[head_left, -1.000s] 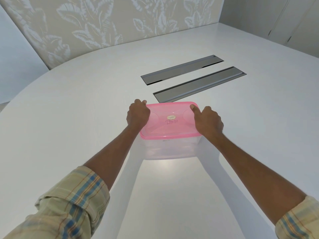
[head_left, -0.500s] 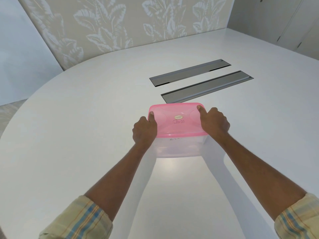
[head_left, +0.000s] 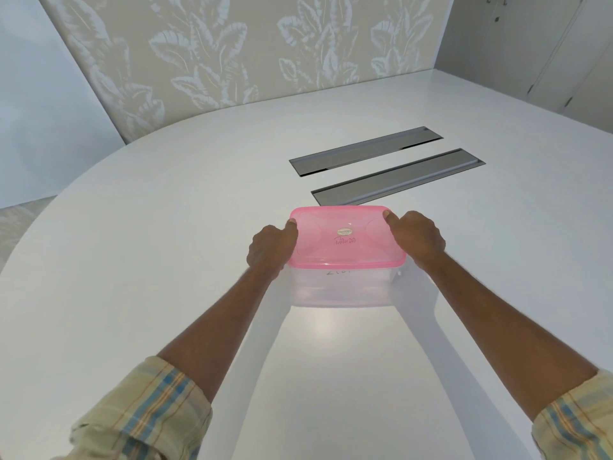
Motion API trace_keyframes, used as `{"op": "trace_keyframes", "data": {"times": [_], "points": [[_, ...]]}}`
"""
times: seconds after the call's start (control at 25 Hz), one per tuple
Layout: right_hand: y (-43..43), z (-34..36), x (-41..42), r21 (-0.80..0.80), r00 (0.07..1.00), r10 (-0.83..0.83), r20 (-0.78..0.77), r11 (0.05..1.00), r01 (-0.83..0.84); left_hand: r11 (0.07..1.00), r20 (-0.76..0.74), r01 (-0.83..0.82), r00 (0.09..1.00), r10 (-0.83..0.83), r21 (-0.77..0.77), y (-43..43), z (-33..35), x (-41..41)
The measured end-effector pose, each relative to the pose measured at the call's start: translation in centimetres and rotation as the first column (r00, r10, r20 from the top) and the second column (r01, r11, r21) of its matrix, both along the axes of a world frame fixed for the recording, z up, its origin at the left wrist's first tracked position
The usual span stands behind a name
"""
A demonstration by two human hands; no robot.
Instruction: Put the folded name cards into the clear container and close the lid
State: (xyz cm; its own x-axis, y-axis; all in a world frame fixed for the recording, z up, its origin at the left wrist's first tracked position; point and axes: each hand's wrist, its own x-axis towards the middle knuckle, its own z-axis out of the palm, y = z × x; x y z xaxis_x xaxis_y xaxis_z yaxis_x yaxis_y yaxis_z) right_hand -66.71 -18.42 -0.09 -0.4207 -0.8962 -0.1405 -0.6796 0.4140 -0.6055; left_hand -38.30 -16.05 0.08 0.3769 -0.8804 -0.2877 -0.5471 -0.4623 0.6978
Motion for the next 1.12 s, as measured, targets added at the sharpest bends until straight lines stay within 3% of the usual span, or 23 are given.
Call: {"op": "trace_keyframes", "data": {"times": [0.08, 0.16, 0.36, 0.72, 1.0, 1.12], "points": [[-1.6, 0.6, -0.4, -0.027, 0.917, -0.036, 0.397, 0.998, 0.050, 0.999, -0.067, 0.014, 0.998, -0.016, -0.038, -1.9, 0.8, 0.4], [-3.0, 1.0, -0.4, -0.009, 0.823, -0.073, 0.563, 0.996, 0.094, 0.997, -0.138, 0.005, 0.990, -0.016, -0.077, -3.7, 1.2, 0.4], [-5.3, 0.6, 0.0, 0.007, 0.780, -0.148, 0.608, 0.983, 0.181, 0.990, -0.181, -0.039, 0.983, 0.014, -0.138, -5.8, -0.3, 0.3], [-6.9, 0.8, 0.3, 0.031, 0.780, -0.190, 0.596, 0.976, 0.214, 0.980, -0.162, -0.087, 0.985, 0.059, -0.176, -6.7, -1.1, -0.4], [-6.3, 0.8, -0.2, 0.007, 0.857, -0.100, 0.506, 0.994, 0.111, 0.982, -0.134, -0.043, 0.991, 0.018, -0.186, -4.4, 0.1, 0.2], [-5.4, 2.3, 0.9, -0.138, 0.928, 0.010, 0.373, 0.989, 0.044, 0.974, -0.051, -0.054, 0.998, 0.043, -0.218, -3.5, 1.7, 2.3]]}}
